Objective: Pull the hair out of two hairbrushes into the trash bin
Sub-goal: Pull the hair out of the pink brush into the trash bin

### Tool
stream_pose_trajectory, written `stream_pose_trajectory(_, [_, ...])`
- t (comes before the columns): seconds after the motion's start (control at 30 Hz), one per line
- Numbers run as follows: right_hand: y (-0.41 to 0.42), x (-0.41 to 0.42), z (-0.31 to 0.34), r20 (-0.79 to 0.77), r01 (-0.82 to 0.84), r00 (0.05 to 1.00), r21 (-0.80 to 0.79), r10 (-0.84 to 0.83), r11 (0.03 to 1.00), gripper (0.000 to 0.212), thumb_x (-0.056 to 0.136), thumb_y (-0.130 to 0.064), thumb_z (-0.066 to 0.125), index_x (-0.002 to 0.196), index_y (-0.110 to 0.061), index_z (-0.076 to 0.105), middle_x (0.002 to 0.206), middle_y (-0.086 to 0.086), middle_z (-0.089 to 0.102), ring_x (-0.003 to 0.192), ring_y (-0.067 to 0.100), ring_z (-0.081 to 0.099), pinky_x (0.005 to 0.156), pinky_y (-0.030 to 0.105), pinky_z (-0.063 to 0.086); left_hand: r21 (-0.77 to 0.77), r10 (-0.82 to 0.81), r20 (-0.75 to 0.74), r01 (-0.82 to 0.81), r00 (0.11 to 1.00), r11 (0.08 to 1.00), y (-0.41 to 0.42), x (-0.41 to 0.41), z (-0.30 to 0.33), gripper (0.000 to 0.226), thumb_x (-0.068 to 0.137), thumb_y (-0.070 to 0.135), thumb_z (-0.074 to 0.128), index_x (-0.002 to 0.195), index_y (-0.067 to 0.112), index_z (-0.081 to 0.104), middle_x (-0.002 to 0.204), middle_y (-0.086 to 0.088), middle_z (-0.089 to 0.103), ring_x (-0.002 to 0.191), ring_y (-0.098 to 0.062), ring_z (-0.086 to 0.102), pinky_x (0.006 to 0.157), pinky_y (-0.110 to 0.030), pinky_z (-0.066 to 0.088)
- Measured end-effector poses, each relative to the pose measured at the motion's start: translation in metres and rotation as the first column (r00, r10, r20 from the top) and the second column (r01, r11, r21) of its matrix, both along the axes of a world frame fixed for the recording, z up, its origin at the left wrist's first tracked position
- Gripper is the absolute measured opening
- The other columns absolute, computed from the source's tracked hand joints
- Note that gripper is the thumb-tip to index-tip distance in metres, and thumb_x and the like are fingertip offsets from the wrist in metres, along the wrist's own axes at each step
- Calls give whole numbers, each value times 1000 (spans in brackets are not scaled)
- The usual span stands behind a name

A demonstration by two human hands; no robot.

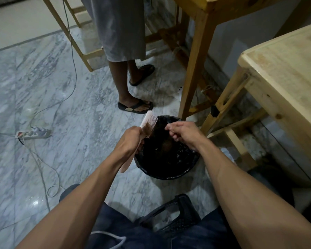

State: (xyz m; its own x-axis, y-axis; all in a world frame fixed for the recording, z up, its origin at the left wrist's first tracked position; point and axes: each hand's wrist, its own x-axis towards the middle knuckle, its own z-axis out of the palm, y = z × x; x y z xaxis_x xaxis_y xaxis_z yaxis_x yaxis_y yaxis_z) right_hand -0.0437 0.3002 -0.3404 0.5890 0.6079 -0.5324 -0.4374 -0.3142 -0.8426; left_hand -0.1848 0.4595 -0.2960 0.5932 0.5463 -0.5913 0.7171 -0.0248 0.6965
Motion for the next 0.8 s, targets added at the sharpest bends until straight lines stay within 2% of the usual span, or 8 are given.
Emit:
stream_pose_trajectory(0.17, [-5,5,3,-73,315,948,59,-311,947,16,97,-6,66,85,-8,76,60,-1,63,54,8,51,51,16,44,49,-19,-70,22,997,999,-3,-10,-4,21,68,20,45,77,4,56,71,-17,58,66,-28,50,67,-45,37])
stream_pose_trajectory(0.23, [-5,6,2,-11,360,933,1,-360,933,15,96,-9,68,85,-12,78,62,-1,65,54,8,52,52,16,45,22,5,-50,-4,999,1000,-8,-12,-4,20,72,19,44,75,5,57,69,-15,58,65,-27,49,67,-43,37])
stream_pose_trajectory(0.3, [-7,2,-1,108,221,973,-153,-206,963,13,96,-15,69,88,-15,79,70,1,70,59,8,57,55,19,49,-23,60,-14,-60,998,998,-12,-13,-2,24,73,23,45,76,4,60,70,-16,60,63,-26,50,65,-42,38])
stream_pose_trajectory(0.4, [-4,-8,-1,104,-30,992,-319,66,947,19,98,-16,64,111,-10,77,90,3,75,78,14,70,71,29,60,-78,119,-1,-119,993,990,-14,-9,-2,32,70,29,45,78,4,63,68,-14,63,61,-26,51,65,-42,39])
stream_pose_trajectory(0.5, [3,-13,9,56,-74,994,-258,91,963,51,94,-4,57,143,-19,56,118,-1,65,98,22,72,76,33,61,-113,127,13,-124,992,986,-12,-7,-4,40,74,36,41,79,4,65,67,-12,65,60,-27,52,65,-41,40])
stream_pose_trajectory(0.6, [8,-12,15,117,-115,985,-97,126,989,70,86,-2,66,150,-23,49,136,1,56,99,20,72,75,34,61,-127,142,27,-138,989,982,-10,-3,-8,52,79,44,34,80,2,66,68,-15,65,58,-26,52,63,-40,41])
stream_pose_trajectory(0.7, [14,-13,19,175,-234,955,-58,241,970,54,80,-8,83,130,-18,64,110,4,75,89,20,77,74,32,62,-145,153,32,-147,988,978,-9,0,-7,57,85,46,30,80,1,65,69,-17,64,54,-26,52,57,-35,42])
stream_pose_trajectory(0.8, [21,-11,14,288,-144,941,-135,178,980,13,83,-8,83,88,-17,76,72,3,76,67,14,73,69,30,61,-153,165,37,-157,986,976,-8,0,-6,57,86,45,30,79,0,65,70,-18,64,54,-26,51,55,-34,42])
